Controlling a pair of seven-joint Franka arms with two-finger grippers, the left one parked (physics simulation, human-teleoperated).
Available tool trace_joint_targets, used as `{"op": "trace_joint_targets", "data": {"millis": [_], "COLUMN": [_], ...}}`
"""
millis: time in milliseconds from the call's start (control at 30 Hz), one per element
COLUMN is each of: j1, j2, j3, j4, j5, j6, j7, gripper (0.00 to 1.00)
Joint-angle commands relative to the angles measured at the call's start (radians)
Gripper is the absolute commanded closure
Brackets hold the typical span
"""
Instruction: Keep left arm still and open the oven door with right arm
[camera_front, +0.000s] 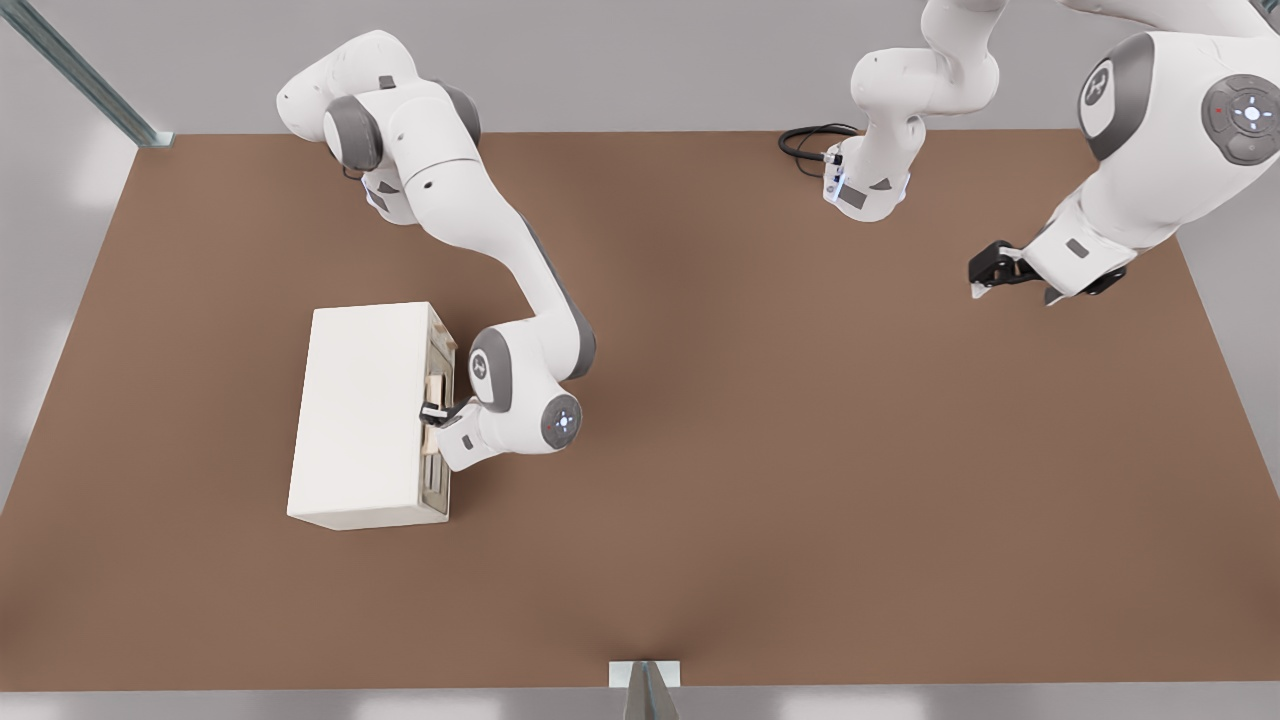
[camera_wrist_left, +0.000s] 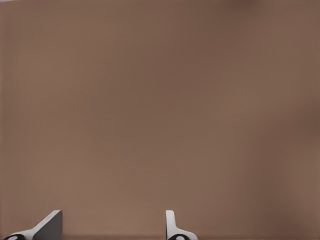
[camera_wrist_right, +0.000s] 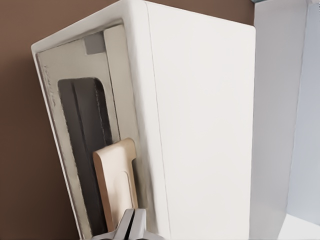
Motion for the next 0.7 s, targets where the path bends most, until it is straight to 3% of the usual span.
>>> {"op": "trace_joint_targets", "data": {"millis": [0, 367, 500, 633, 667], "j1": [0.003, 0.004, 0.027, 0.001, -0.075], "j2": [0.003, 0.014, 0.003, -0.104, -0.227], "j3": [-0.001, 0.013, 0.024, 0.059, 0.059], "j4": [0.002, 0.0, 0.026, 0.04, -0.006], "j5": [0.0, 0.0, 0.004, 0.185, 0.286], "j6": [0.002, 0.008, 0.114, 0.202, 0.2], "j7": [0.125, 0.132, 0.132, 0.115, -0.114], "gripper": [0.79, 0.79, 0.79, 0.79, 0.79]}}
